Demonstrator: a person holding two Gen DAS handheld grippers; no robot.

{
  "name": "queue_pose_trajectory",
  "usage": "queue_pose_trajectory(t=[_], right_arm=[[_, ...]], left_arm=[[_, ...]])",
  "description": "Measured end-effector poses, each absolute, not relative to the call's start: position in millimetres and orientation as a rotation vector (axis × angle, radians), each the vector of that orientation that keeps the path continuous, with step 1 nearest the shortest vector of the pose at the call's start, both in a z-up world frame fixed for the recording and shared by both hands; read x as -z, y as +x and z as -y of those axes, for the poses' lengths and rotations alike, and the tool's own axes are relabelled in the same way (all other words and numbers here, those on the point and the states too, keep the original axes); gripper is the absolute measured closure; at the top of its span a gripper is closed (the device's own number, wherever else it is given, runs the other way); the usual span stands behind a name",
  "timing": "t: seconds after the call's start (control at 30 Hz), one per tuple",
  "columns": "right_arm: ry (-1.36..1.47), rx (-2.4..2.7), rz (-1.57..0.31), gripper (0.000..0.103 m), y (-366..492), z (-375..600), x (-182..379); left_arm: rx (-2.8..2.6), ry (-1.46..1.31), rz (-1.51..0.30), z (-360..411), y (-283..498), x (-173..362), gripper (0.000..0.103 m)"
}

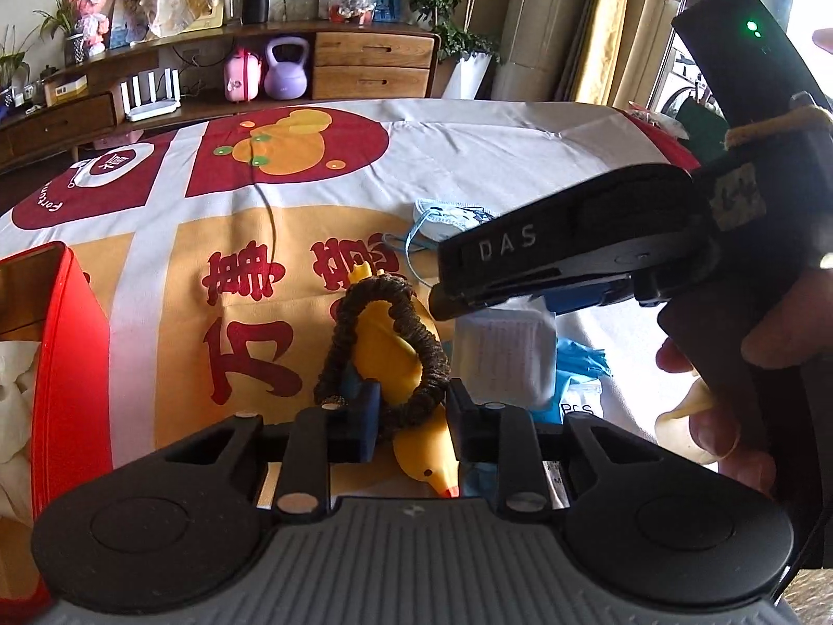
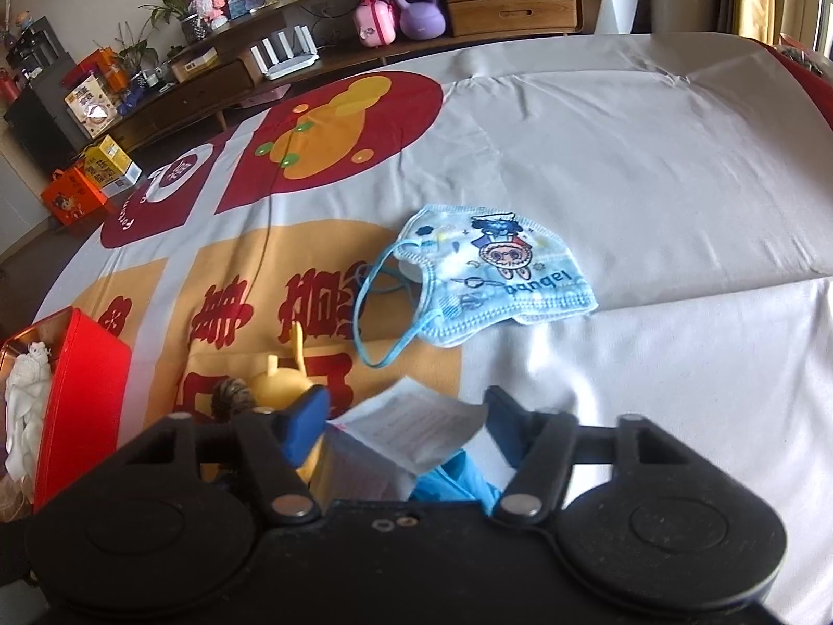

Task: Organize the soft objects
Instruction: 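Grasp the brown fuzzy ring with the left gripper while the right gripper grasps the paper card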

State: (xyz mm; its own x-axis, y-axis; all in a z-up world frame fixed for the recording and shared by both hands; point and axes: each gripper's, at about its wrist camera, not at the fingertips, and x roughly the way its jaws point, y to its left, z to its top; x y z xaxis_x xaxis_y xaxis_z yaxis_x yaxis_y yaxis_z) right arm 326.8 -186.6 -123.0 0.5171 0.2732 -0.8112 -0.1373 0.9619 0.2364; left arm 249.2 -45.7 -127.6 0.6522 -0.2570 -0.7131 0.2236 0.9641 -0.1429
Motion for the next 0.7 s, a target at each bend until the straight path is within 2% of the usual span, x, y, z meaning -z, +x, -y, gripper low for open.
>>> queue_pose_trajectory(t=[0.27, 0.43, 0.7], right_arm=[[0.15, -0.267, -0.96, 0.051, 317.1, 195.7, 110.5], [0.178, -0.293, -0.935, 0.052, 308.6, 203.5, 100.2], [0.199, -0.346, -0.888, 0.053, 291.5, 211.1, 77.7]], left_arm=[[0.275, -0.056, -0.814, 42.4, 248.4, 125.2, 0.083], [0.268, -0.076, -0.815, 36.8, 247.4, 118.9, 0.093], [0.266, -0.104, -0.802, 28.0, 242.0, 104.9, 0.094]])
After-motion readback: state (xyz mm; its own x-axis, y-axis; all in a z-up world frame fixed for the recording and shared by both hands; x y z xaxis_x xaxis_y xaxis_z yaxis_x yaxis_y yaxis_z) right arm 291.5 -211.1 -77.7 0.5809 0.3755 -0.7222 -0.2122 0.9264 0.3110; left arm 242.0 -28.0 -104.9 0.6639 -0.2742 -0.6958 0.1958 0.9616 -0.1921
